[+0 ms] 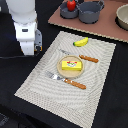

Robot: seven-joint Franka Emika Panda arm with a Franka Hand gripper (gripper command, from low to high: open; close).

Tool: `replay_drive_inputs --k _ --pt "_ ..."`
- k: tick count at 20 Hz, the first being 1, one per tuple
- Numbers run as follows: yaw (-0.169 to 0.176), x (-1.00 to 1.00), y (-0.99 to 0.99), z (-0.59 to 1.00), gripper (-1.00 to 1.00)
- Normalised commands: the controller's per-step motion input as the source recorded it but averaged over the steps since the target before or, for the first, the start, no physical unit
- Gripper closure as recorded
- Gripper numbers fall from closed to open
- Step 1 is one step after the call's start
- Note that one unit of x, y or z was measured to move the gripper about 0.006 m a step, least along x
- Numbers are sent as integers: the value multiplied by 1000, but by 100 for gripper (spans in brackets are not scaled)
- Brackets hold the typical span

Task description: Interact with the objects in diverse but meaningful ways.

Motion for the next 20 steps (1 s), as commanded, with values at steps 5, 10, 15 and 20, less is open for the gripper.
replay_drive_inputs --k 5,10,15,20 --pt "0 0 -12 -50 -100" --pt "4 28 156 779 -100" --pt "-3 175 133 1000 -100" --pt "-32 646 0 722 -100"
